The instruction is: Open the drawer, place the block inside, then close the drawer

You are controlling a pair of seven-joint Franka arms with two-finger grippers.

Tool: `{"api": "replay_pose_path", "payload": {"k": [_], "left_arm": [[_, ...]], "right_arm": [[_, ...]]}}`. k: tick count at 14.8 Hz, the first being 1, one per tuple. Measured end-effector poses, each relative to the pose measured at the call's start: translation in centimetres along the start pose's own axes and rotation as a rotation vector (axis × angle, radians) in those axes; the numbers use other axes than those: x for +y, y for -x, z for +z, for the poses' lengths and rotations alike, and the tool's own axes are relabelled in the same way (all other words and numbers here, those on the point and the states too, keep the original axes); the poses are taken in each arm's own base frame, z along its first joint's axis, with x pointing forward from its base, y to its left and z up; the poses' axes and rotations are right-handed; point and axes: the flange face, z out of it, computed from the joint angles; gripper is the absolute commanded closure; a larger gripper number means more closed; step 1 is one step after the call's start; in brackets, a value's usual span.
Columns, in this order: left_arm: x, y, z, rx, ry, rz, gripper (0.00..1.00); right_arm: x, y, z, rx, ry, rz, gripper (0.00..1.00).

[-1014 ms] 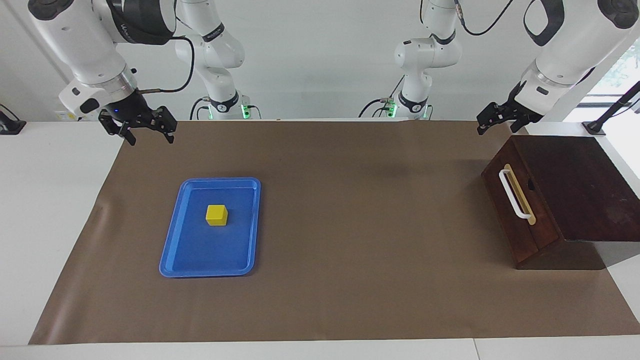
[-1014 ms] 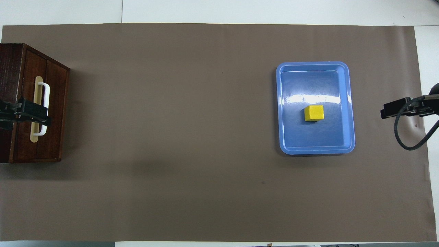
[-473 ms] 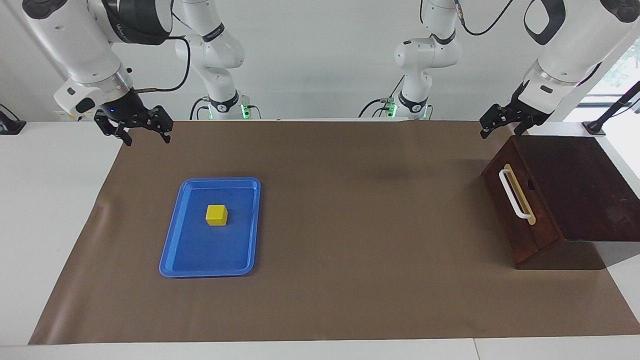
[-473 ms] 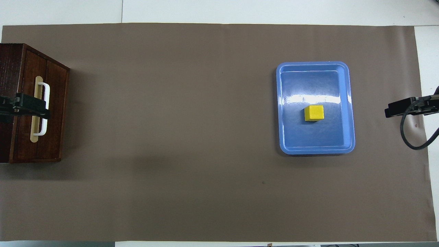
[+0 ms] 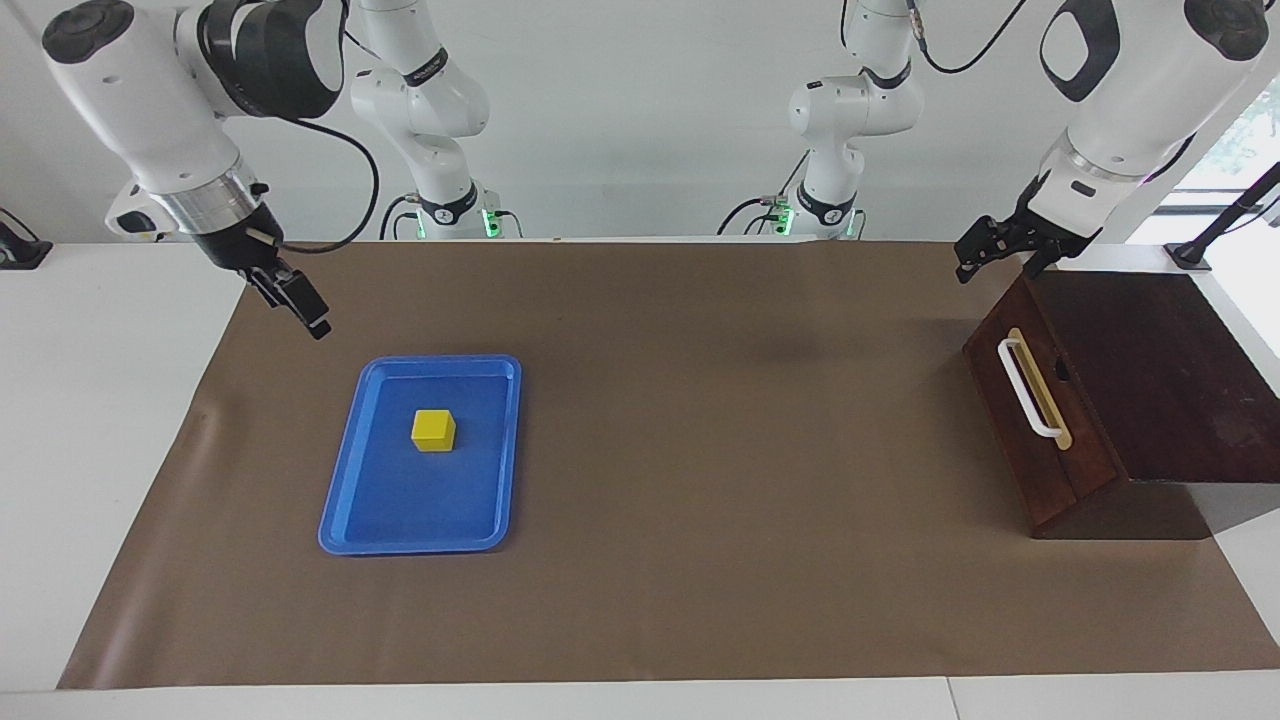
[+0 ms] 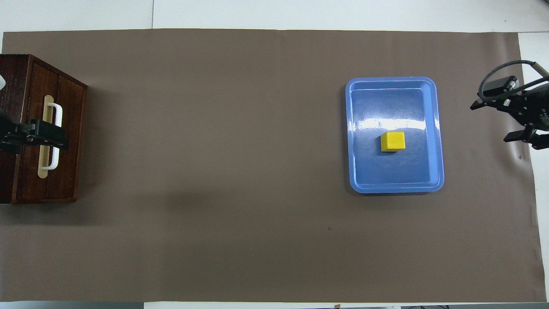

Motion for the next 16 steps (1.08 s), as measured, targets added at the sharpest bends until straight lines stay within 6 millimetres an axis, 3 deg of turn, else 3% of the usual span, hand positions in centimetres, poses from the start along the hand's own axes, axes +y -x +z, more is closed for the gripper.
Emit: {"api": "replay_pose_path", "payload": {"k": [4,9,11,13,16], "left_arm": [[2.1,0.2,2.9,-0.002,-0.08,0.059,0.0],[5.7,0.7,2.5,0.04,-0.202,0.155,0.0],[5.2,0.0,3.6,0.049,-0.215,0.154,0.0],[3.3,-1.5,5.6,0.069,-0.26,0.147,0.0],[1.5,-3.4,9.3,0.1,-0.287,0.138,0.0]], "right_arm": [[-1.1,-2.7,5.3,-0.144,-0.046,0.487,0.0],[0.2,-7.1,11.8,-0.352,-0.119,0.731,0.0],[0.4,-7.9,14.8,-0.429,-0.131,0.755,0.0],[0.4,-8.1,17.8,-0.489,-0.137,0.724,0.0],[0.4,-7.8,20.7,-0.534,-0.135,0.664,0.0]]}}
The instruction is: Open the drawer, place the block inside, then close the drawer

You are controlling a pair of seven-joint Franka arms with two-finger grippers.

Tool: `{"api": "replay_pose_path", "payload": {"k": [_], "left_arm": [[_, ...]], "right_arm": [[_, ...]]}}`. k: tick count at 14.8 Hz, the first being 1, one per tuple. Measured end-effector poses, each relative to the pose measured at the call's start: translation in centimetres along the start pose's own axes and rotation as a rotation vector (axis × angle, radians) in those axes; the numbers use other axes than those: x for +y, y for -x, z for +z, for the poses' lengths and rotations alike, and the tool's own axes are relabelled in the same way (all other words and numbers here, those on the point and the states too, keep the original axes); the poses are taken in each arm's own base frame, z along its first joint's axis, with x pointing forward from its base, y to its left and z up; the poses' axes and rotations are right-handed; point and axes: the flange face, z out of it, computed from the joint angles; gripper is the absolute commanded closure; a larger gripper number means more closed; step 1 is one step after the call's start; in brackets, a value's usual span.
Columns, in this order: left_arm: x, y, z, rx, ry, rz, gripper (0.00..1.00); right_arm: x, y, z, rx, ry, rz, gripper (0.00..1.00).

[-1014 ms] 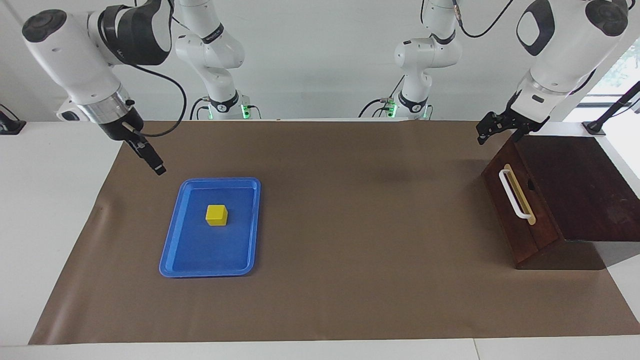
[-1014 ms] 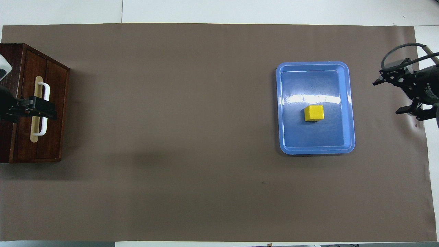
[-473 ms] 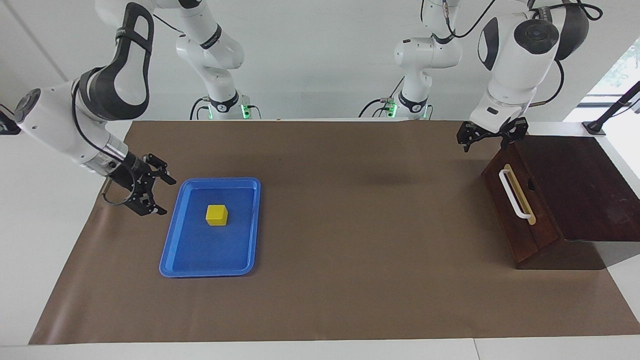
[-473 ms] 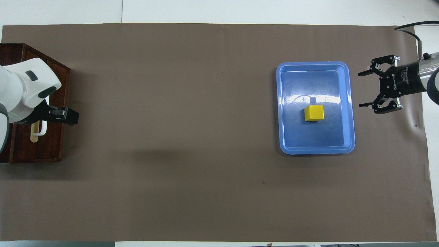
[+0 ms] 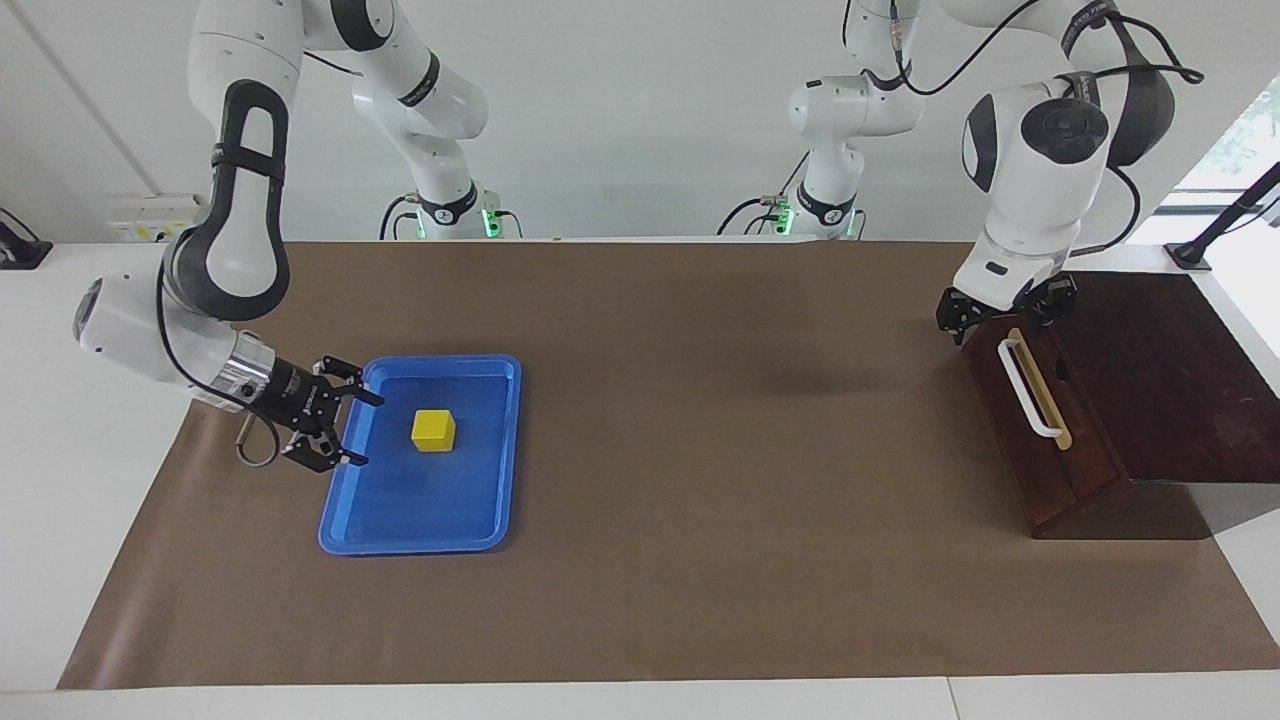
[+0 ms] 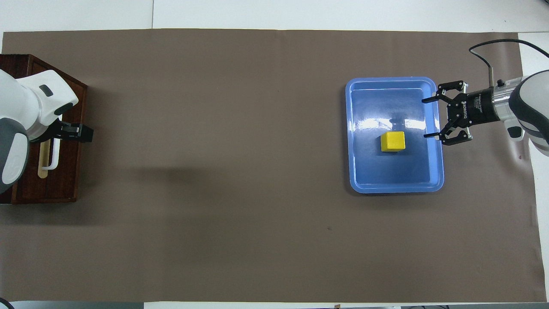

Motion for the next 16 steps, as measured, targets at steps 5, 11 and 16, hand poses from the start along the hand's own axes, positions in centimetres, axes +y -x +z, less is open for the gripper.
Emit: {"api": "replay_pose_path", "payload": {"k": [5,11,16], "left_arm": [[1.8,-0.1,4.0,-0.004,-0.136,0.042,0.0],[3.0,-0.8,6.2,0.039,-0.152,0.072,0.0],[2.6,-1.0,7.7,0.054,-0.157,0.078,0.0]], "right_arm": [[1.5,-0.2,3.4,-0.06,0.043,-0.045,0.0],[3.5,-2.1,6.8,-0.078,0.101,-0.066,0.0],[3.7,-2.6,7.8,-0.068,0.052,-0.036,0.0]]}}
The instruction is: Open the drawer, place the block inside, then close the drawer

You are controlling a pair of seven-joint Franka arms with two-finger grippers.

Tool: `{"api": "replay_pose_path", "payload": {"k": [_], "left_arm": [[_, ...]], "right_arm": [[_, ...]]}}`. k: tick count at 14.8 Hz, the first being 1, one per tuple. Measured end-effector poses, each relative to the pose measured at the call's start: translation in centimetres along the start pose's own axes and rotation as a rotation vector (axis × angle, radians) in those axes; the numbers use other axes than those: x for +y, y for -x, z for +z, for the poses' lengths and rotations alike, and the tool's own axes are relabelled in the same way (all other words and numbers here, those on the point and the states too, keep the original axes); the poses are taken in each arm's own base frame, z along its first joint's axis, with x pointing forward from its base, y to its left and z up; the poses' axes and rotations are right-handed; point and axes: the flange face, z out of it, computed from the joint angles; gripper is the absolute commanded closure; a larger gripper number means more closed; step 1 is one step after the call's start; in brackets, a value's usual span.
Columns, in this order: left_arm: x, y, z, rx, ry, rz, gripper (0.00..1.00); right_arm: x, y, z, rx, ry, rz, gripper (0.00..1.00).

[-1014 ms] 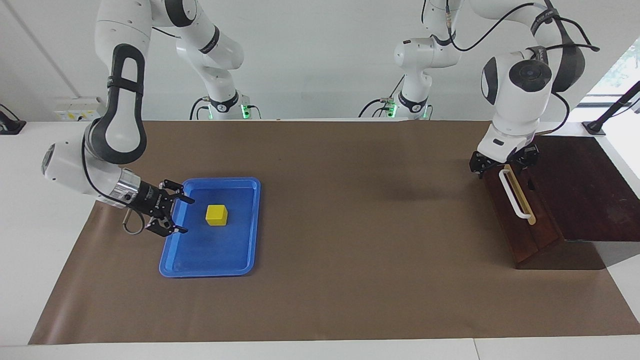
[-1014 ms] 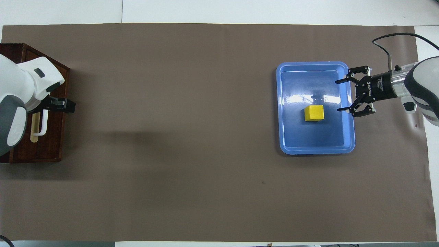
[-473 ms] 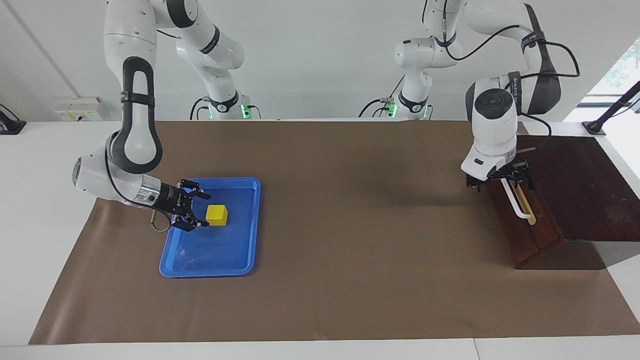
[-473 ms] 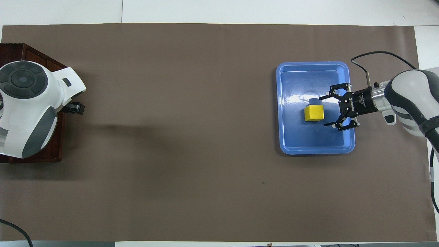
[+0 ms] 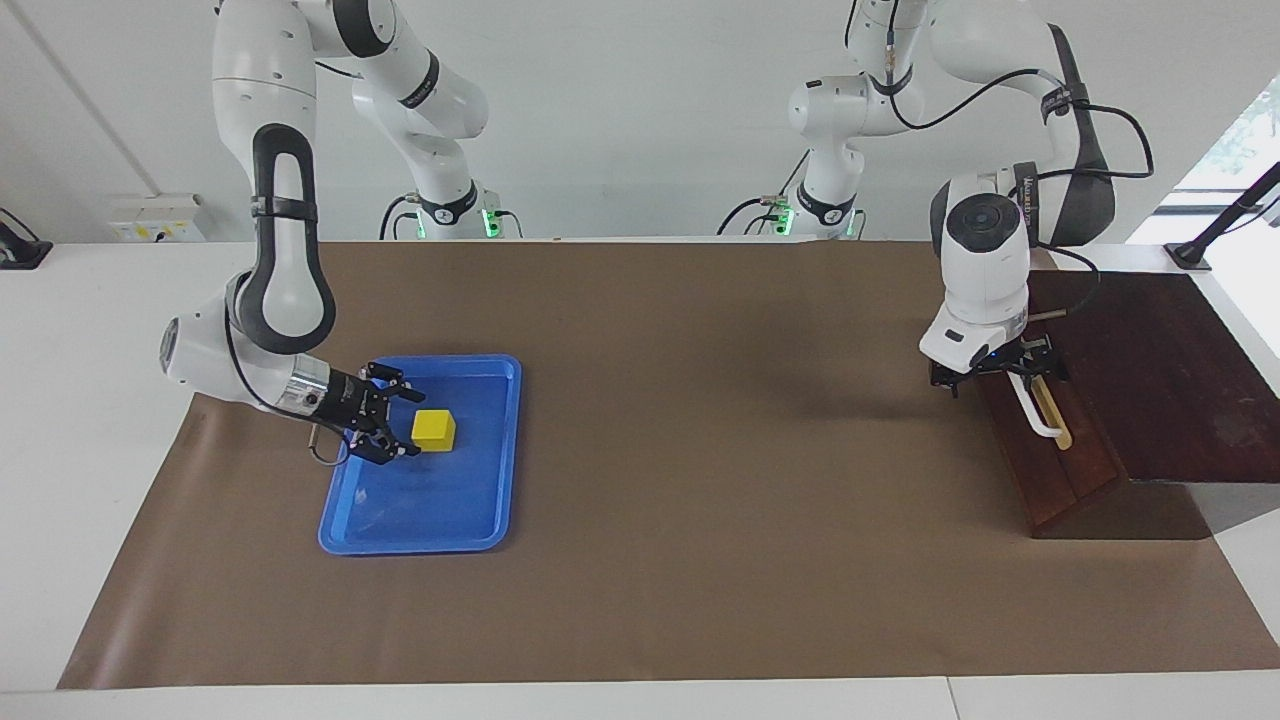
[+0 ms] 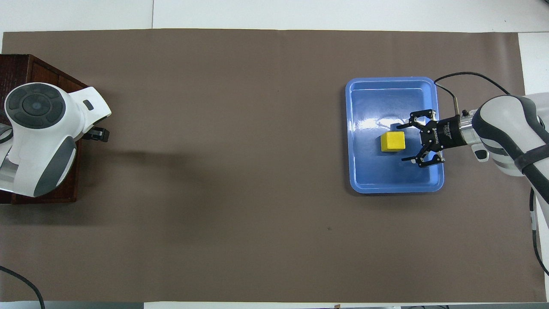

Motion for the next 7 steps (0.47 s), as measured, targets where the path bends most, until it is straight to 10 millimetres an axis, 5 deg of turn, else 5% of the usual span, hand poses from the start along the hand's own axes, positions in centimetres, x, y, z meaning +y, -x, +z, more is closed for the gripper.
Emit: {"api": "replay_pose_path", "payload": {"k": [7], "left_arm": [[-0.6,-0.2,2.5,0.001,-0.008,0.003,0.0]], "right_arm": [[0.5,-0.8,1.1,0.021,-0.027,0.02,0.0]]}}
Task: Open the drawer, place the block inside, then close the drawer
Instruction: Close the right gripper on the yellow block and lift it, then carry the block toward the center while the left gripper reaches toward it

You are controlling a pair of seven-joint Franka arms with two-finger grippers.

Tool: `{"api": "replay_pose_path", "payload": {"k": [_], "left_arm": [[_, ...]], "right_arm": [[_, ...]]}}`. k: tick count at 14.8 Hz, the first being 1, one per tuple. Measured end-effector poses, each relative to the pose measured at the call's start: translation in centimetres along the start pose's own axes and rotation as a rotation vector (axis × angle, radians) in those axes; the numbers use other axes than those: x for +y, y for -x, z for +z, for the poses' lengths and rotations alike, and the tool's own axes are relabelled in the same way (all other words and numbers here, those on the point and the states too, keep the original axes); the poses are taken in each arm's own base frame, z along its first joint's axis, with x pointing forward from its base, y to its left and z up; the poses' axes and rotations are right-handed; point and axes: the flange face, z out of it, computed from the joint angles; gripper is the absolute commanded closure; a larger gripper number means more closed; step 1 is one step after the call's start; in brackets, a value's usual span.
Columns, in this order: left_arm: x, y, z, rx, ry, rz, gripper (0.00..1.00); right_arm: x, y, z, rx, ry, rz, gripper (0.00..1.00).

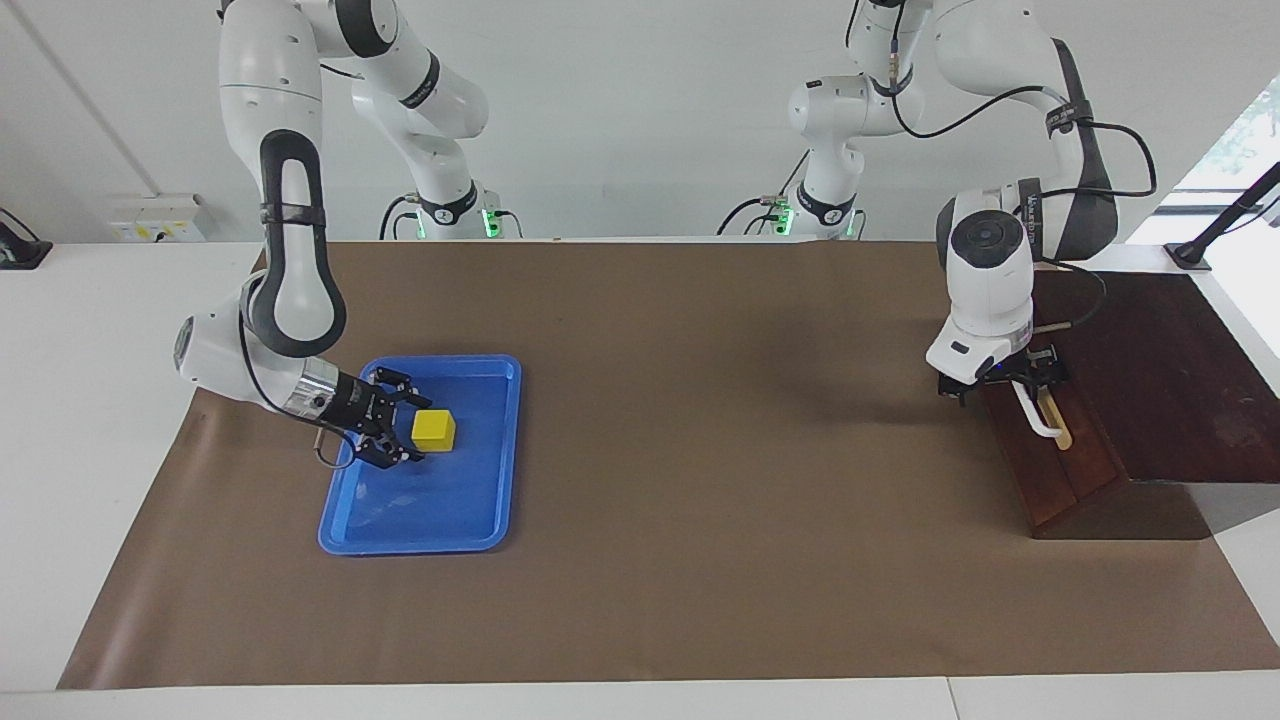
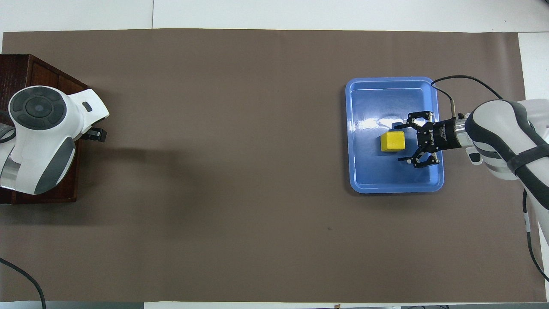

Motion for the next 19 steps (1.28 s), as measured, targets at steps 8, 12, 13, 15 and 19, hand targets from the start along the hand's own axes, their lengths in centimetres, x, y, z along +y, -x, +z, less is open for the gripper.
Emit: {"api": "replay_pose_path", "payload": {"k": [8,12,13,15,19], "left_arm": [[1.7,-0.7,0.4,0.024,0.006,-0.093,0.0],[3.6,-1.1,-0.5,0.04,0.008,-0.085,0.0],[4.0,-1.2,-0.7,0.042,0.008,-0.085,0.0],[4.5,-1.3,-1.0,0.044,0.013,-0.087,0.0],[5.6,-1.5,-1.8,0.047,0.043,-0.094,0.0]], "right_arm": [[0.3,-0.3,0.4,-0.011,-0.009,-0.006,0.47],[0.3,-0.3,0.1,-0.018,-0.014,-0.021,1.0],[0.4,-0.3,0.0,-0.024,-0.008,-0.035,1.0],[-0.1,0.2,-0.8,-0.037,-0.009,-0.067,1.0],[-4.2,5.0,-5.7,-0.031,-0.09,-0.086,1.0]]}}
